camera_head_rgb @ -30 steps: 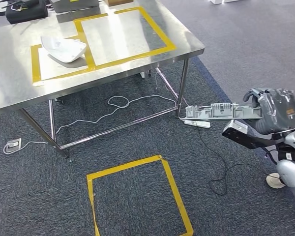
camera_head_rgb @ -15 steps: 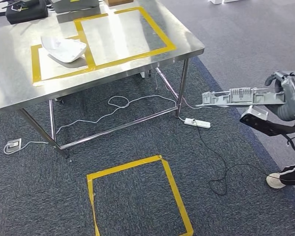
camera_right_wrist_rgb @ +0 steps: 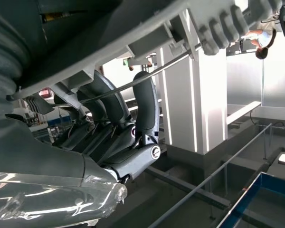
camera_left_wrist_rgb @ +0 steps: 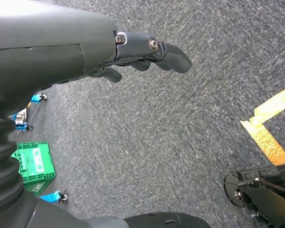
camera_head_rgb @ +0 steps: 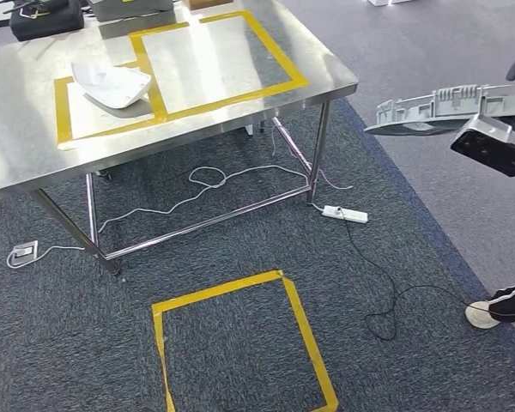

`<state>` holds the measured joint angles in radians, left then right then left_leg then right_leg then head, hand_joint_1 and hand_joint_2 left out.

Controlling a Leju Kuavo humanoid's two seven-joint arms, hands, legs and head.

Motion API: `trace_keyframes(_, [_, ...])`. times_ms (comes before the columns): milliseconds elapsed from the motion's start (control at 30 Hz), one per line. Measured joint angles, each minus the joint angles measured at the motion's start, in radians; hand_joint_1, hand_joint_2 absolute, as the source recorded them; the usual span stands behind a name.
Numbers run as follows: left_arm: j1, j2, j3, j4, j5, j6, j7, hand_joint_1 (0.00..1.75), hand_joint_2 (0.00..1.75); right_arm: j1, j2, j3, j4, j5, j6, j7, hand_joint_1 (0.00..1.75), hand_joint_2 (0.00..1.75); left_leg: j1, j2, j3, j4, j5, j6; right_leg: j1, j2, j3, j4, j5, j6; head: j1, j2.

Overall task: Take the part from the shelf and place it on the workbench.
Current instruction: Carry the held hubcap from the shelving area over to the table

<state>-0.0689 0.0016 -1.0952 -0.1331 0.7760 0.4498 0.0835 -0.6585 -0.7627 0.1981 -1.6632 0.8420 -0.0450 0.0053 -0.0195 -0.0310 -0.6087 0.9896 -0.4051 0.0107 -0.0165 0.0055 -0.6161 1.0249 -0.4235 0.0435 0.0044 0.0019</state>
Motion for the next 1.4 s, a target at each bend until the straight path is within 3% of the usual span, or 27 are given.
trace_keyframes(133, [0.000,-0.001,-0.001,0.000,0.001,0.013,0.000,0.00,1.75,-0.045,-0.004,0.021,0.014,-0.009,0.015,0.008,1.75,1.75,-0.002,0.000,-0.003,0.003,-0.002,0.005,-0.004,0.000,-0.001,-0.003,0.002,0.004,0.000,0.000])
trace_keyframes(267, [0.000,0.000,-0.002,0.000,0.009,0.030,0.000,0.00,1.75,-0.078,-0.013,0.044,0.023,-0.014,0.027,0.017,1.75,1.75,0.000,0.000,0.017,-0.031,-0.003,0.040,-0.005,0.000,-0.004,0.014,0.020,0.027,0.001,0.000])
trace_keyframes(300, [0.000,-0.001,-0.002,0.000,0.011,0.034,-0.001,0.00,1.75,-0.088,-0.016,0.050,0.025,-0.014,0.029,0.018,1.75,1.75,0.004,0.000,0.027,-0.039,-0.002,0.044,-0.005,0.000,-0.014,0.030,0.007,0.029,0.003,0.000])
trace_keyframes(367, [0.000,-0.002,-0.003,0.000,0.016,0.040,-0.002,0.00,1.75,-0.107,-0.017,0.063,0.026,-0.015,0.032,0.021,1.75,1.75,0.011,0.001,0.039,-0.045,-0.002,0.045,-0.006,0.001,-0.059,0.119,-0.045,0.033,0.009,0.000])
trace_keyframes(433, [0.000,-0.003,-0.003,0.000,0.019,0.043,-0.002,0.00,1.75,-0.114,-0.018,0.074,0.027,-0.015,0.034,0.024,1.75,1.75,0.019,0.002,0.043,-0.044,-0.006,0.037,-0.011,0.001,-0.119,0.231,-0.089,0.045,0.011,0.000])
trace_keyframes(467, [0.001,-0.004,-0.003,0.000,0.020,0.043,-0.002,0.00,1.75,-0.115,-0.018,0.081,0.028,-0.015,0.034,0.025,1.75,1.75,0.025,0.002,0.046,-0.042,-0.009,0.030,-0.016,0.000,-0.132,0.251,-0.090,0.051,0.012,0.000])
trace_keyframes(500, [0.002,-0.006,-0.003,0.000,0.021,0.043,-0.002,0.00,1.75,-0.115,-0.018,0.087,0.029,-0.015,0.034,0.026,1.75,1.75,0.033,0.001,0.050,-0.039,-0.014,0.021,-0.022,0.000,-0.125,0.232,-0.072,0.059,0.012,0.000])
trace_keyframes(533, [0.002,-0.007,-0.004,0.000,0.021,0.044,-0.002,0.00,1.75,-0.115,-0.018,0.092,0.030,-0.015,0.035,0.027,1.75,1.75,0.043,0.000,0.053,-0.033,-0.021,0.009,-0.030,0.000,-0.099,0.175,-0.037,0.069,0.012,0.000])
trace_keyframes(567, [0.002,-0.006,-0.004,0.000,0.023,0.045,-0.002,0.00,1.75,-0.115,-0.018,0.096,0.031,-0.015,0.035,0.028,1.75,1.75,0.050,-0.001,0.056,-0.023,-0.031,-0.005,-0.038,0.003,-0.067,0.111,-0.009,0.086,0.013,0.000])
trace_keyframes(600, [0.001,-0.003,-0.004,0.002,0.026,0.047,-0.002,0.00,1.75,-0.118,-0.017,0.101,0.036,-0.014,0.035,0.029,1.75,1.75,0.056,-0.002,0.054,-0.009,-0.041,-0.020,-0.043,0.008,-0.043,0.057,-0.001,0.095,0.017,0.000])
trace_keyframes(667, [0.000,0.003,-0.004,0.005,0.030,0.051,-0.002,0.00,1.75,-0.123,-0.016,0.110,0.044,-0.014,0.035,0.033,1.75,1.75,0.057,-0.003,0.044,0.012,-0.059,-0.043,-0.047,0.019,-0.027,0.024,-0.015,0.081,0.022,0.000])
trace_keyframes(733, [0.002,0.006,-0.004,0.006,0.035,0.055,-0.001,0.00,1.75,-0.124,-0.017,0.118,0.051,-0.014,0.035,0.036,1.75,1.75,0.055,-0.003,0.041,0.017,-0.069,-0.054,-0.049,0.022,-0.032,0.043,-0.022,0.048,0.018,0.000])
trace_keyframes(767, [0.002,0.007,-0.004,0.006,0.037,0.056,-0.001,0.00,1.75,-0.123,-0.018,0.121,0.053,-0.013,0.034,0.037,1.75,1.75,0.055,0.001,0.038,0.028,-0.068,-0.059,-0.049,0.022,-0.033,0.049,-0.023,0.041,0.015,0.000])
trace_keyframes(800, [0.001,0.007,-0.004,0.006,0.040,0.058,-0.001,0.00,1.75,-0.124,-0.019,0.123,0.055,-0.013,0.034,0.037,1.75,1.75,0.053,0.007,0.023,0.055,-0.067,-0.062,-0.049,0.022,-0.031,0.052,-0.028,0.036,0.012,0.000])
trace_keyframes(867, [-0.002,0.007,-0.004,0.006,0.043,0.061,0.000,0.00,1.75,-0.123,-0.021,0.127,0.059,-0.013,0.034,0.038,1.75,1.75,0.049,0.021,-0.046,0.164,-0.085,-0.061,-0.042,0.021,-0.018,0.046,-0.037,0.027,0.008,0.000])
trace_keyframes(933, [-0.003,0.006,-0.004,0.006,0.046,0.062,0.001,0.00,1.75,-0.120,-0.022,0.135,0.065,-0.014,0.033,0.039,1.75,1.75,0.040,0.026,-0.131,0.278,-0.137,-0.049,-0.032,0.020,0.005,0.033,-0.049,0.019,0.006,0.000])
trace_keyframes(1000, [-0.001,0.003,-0.004,0.006,0.049,0.062,0.004,0.00,1.75,-0.116,-0.022,0.144,0.071,-0.014,0.032,0.040,1.75,1.75,0.023,0.026,-0.174,0.299,-0.155,-0.023,-0.017,0.020,0.040,0.021,-0.067,0.011,0.005,0.000])
trace_keyframes(1033, [0.000,0.002,-0.004,0.006,0.049,0.063,0.006,0.00,1.75,-0.116,-0.022,0.147,0.073,-0.014,0.032,0.040,1.75,1.75,0.012,0.026,-0.175,0.265,-0.133,-0.004,-0.009,0.020,0.061,0.015,-0.077,0.007,0.004,0.000])
trace_keyframes(1067, [0.001,0.002,-0.004,0.006,0.050,0.063,0.008,0.00,1.75,-0.115,-0.021,0.149,0.074,-0.015,0.032,0.040,1.75,1.75,-0.001,0.025,-0.167,0.211,-0.087,0.019,-0.002,0.020,0.081,0.008,-0.088,0.004,0.005,0.000])
trace_keyframes(1133, [0.008,0.003,-0.004,0.008,0.051,0.064,0.010,0.00,1.75,-0.119,-0.020,0.153,0.080,-0.016,0.029,0.042,1.75,1.75,-0.034,0.018,-0.145,0.074,0.047,0.060,0.011,0.021,0.115,-0.006,-0.111,0.001,0.006,0.000])
trace_keyframes(1167, [0.011,0.003,-0.004,0.008,0.051,0.065,0.011,0.00,1.75,-0.120,-0.019,0.155,0.083,-0.016,0.028,0.043,1.75,1.75,-0.045,0.012,-0.135,0.023,0.093,0.068,0.017,0.023,0.127,-0.016,-0.125,-0.004,0.006,0.000])
trace_keyframes(1200, [0.013,0.003,-0.004,0.009,0.052,0.066,0.011,0.00,1.75,-0.123,-0.018,0.158,0.086,-0.017,0.026,0.044,1.75,1.75,-0.050,0.007,-0.127,-0.010,0.113,0.068,0.022,0.025,0.141,-0.019,-0.132,-0.007,0.007,0.000])
trace_keyframes(1267, [0.011,0.000,-0.004,0.009,0.053,0.068,0.012,0.00,1.75,-0.131,-0.020,0.160,0.088,-0.017,0.024,0.044,1.75,1.75,-0.046,0.003,-0.106,-0.023,0.095,0.060,0.026,0.025,0.159,-0.017,-0.138,-0.009,0.007,0.000])
trace_keyframes(1300, [0.009,0.000,-0.004,0.009,0.054,0.070,0.012,0.00,1.75,-0.136,-0.022,0.159,0.088,-0.017,0.022,0.044,1.75,1.75,-0.044,0.003,-0.093,-0.024,0.088,0.062,0.026,0.021,0.156,0.010,-0.133,-0.004,0.007,0.000])
trace_keyframes(1367, [0.006,-0.001,-0.004,0.009,0.055,0.073,0.012,0.00,1.75,-0.140,-0.024,0.160,0.090,-0.017,0.020,0.044,1.75,1.75,-0.041,0.003,-0.066,-0.024,0.075,0.073,0.026,0.008,0.097,0.118,-0.142,0.011,0.008,0.000])
trace_keyframes(1400, [0.007,-0.002,-0.003,0.009,0.056,0.073,0.012,0.00,1.75,-0.139,-0.024,0.162,0.091,-0.018,0.019,0.044,1.75,1.75,-0.040,0.003,-0.053,-0.024,0.065,0.077,0.026,0.004,0.053,0.186,-0.163,0.016,0.009,0.000])
